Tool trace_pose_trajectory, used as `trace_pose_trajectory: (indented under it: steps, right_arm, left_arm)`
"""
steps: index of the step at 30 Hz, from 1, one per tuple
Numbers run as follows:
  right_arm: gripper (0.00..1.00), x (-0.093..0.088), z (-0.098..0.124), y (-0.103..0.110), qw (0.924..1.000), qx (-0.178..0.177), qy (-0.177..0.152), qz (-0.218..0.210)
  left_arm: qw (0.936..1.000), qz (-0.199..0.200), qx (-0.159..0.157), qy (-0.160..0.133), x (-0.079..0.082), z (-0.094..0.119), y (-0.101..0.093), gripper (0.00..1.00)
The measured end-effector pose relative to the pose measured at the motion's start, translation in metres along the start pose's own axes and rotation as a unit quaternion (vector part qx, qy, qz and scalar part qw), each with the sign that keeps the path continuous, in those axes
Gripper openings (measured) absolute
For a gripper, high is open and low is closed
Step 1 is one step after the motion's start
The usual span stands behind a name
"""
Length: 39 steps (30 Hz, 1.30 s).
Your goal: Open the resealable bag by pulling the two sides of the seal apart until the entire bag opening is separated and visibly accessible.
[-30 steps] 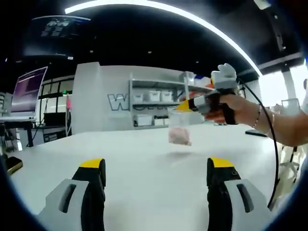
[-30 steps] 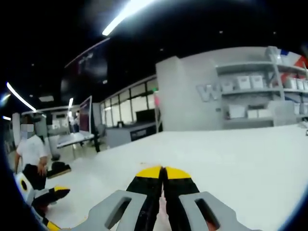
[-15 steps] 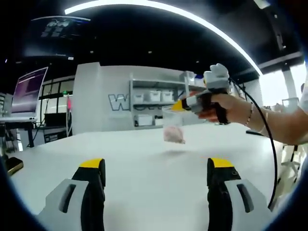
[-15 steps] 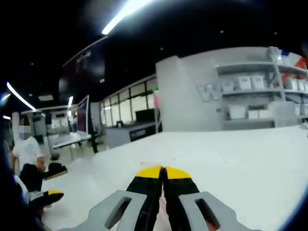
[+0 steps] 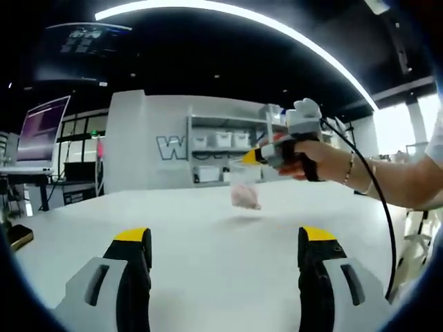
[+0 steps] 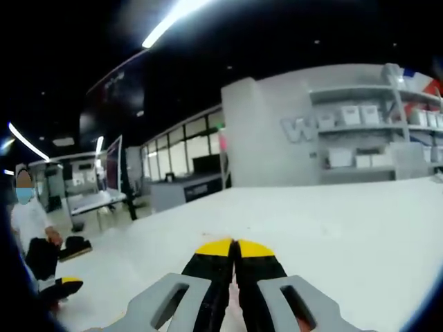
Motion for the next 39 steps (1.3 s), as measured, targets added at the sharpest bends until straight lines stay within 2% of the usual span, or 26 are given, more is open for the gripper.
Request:
trace_pose_trajectory:
  steps: [31,39]
  right_arm:
    - [0.0,-0.005,-0.042,-0.018,0.9994,-0.01,0.019,-0.025]
    - [0.0,-0.001,-0.052,-0.021,0.9994,-0.011,0.019,-0.025]
  left_arm:
    - [1.0,0.001,0.006,0.001,0.003,0.001,0.003,0.87]
    - [1.0,0.002,0.007,0.001,0.003,0.0,0.003,0.88]
Point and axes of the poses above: the point that each gripper's makers call its tool centre point, and the gripper's own axes: z roughly backward along the fingers, y roughly to its left, x roughly out of its top, the point moved 6 cm from there along z, roughly backward along the fingers, and after that the axes turned 10 degrees about z, right-handed, at the moved point
